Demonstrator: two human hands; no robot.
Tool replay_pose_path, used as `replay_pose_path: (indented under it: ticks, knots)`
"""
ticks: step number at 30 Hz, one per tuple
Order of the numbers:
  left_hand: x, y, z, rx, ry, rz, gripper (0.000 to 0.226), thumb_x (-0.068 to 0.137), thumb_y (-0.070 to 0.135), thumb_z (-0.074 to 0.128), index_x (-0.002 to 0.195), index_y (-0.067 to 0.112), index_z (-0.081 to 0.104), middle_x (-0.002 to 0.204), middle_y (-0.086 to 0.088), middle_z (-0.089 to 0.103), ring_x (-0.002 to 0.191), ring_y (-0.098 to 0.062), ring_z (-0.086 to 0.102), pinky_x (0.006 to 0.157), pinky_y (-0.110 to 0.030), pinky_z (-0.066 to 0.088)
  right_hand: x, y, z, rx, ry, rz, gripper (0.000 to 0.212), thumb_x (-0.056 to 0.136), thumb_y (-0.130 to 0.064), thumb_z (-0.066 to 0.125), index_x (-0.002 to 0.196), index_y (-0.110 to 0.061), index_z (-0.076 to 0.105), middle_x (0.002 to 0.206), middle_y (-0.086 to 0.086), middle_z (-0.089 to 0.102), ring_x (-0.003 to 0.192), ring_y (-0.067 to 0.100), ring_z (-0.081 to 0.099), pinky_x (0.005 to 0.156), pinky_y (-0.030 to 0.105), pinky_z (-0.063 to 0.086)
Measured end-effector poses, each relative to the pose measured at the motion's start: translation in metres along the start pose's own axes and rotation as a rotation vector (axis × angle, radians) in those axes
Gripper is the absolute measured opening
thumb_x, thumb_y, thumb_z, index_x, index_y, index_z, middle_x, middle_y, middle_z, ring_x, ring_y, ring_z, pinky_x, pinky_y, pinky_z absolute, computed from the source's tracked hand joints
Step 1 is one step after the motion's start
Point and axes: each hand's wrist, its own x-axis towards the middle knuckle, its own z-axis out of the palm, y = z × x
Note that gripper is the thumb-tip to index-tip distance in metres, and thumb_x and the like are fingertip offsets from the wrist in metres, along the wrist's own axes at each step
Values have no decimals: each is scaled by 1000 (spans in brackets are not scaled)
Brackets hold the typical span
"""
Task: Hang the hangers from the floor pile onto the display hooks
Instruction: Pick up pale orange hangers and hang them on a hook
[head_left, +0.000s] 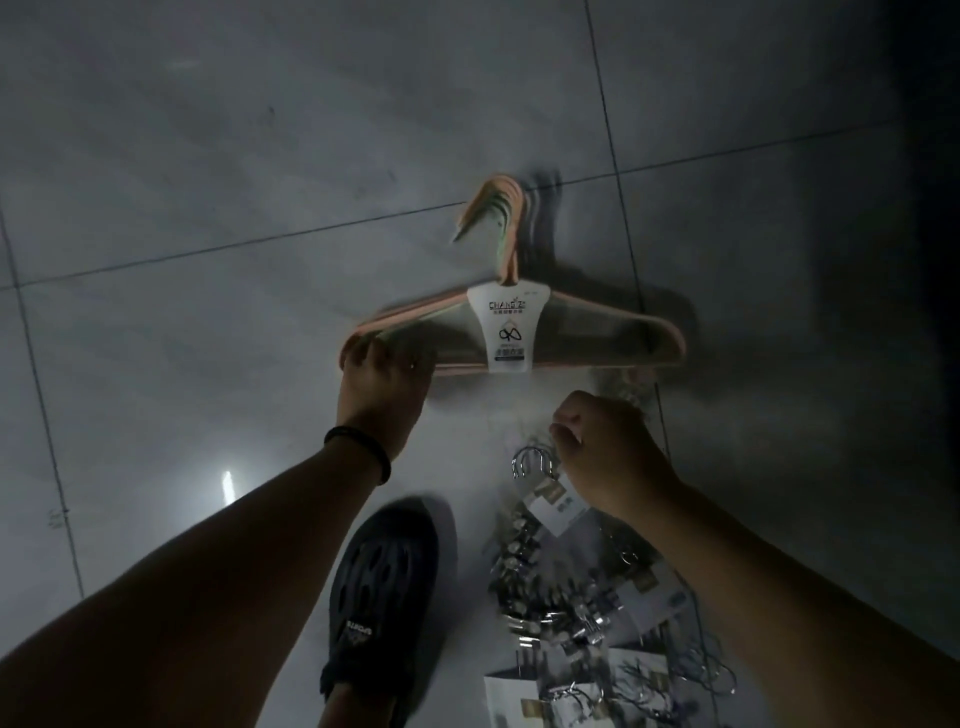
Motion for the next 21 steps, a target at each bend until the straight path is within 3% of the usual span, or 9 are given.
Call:
replay_pose_path:
  ticks: [2, 4, 5, 7, 11, 14, 18, 21]
  knots:
    - [-2, -3, -4, -34, -63, -10, 28, 105, 14, 52, 131, 10, 61, 124, -22, 70, 109, -44, 67, 92, -58, 54, -1, -3, 4, 11, -25, 10, 16, 102, -27, 58, 108, -14, 65, 107, 8, 71, 96, 21, 68, 83, 42, 59]
    - [1, -1, -18, -164, -164, -123, 30, 102, 26, 56, 125, 10, 68, 115, -13, 73, 103, -34, 69, 88, -44, 56, -2, -7, 3, 22, -25, 19, 15, 101, -29, 59, 107, -16, 65, 108, 7, 71, 97, 21, 67, 84, 43, 59]
    - [3, 0, -26, -145, -231, -82, 31, 100, 28, 57, 122, 11, 71, 109, -10, 74, 98, -32, 69, 85, -40, 56, -4, -9, 0, 26, -22, 23, 15, 101, -29, 59, 107, -16, 65, 108, 7, 71, 97, 21, 67, 84, 42, 59]
    - [-1, 3, -42, 34, -332, 111, 29, 100, 24, 53, 122, 17, 72, 104, -7, 75, 93, -36, 71, 80, -44, 59, -8, -14, -9, 35, -9, 25, 16, 101, -29, 58, 108, -16, 65, 109, 6, 71, 96, 20, 68, 83, 39, 59]
    - [2, -3, -108, 46, -414, 143, 28, 99, 21, 52, 120, 28, 69, 98, -1, 75, 90, -32, 73, 77, -48, 61, -25, -20, -43, 37, 71, -5, 18, 101, -29, 60, 113, -17, 63, 115, 6, 69, 96, 19, 68, 81, 35, 60]
    - [-4, -9, -150, 159, -416, 177, 24, 102, 21, 52, 118, 26, 70, 98, -4, 74, 92, -34, 72, 76, -48, 61, -51, -25, -75, 81, 137, -22, 16, 99, -27, 63, 112, -18, 62, 114, 6, 69, 102, 19, 67, 82, 33, 59]
    - [-27, -9, -212, 128, -420, 241, 24, 104, 24, 50, 121, 29, 67, 96, -1, 75, 92, -31, 74, 79, -48, 61, -110, -30, -134, 84, 195, -41, 18, 99, -25, 65, 115, -18, 63, 115, 1, 65, 94, 9, 61, 71, 11, 46]
    - [-42, 6, -285, 75, -348, 302, 25, 95, 20, 63, 118, 28, 71, 74, -1, 74, 71, -26, 75, 72, -45, 61, -161, -33, -194, 68, 225, -53, 30, 98, -32, 66, 123, -22, 54, 121, 0, 56, 110, 13, 57, 80, 22, 56]
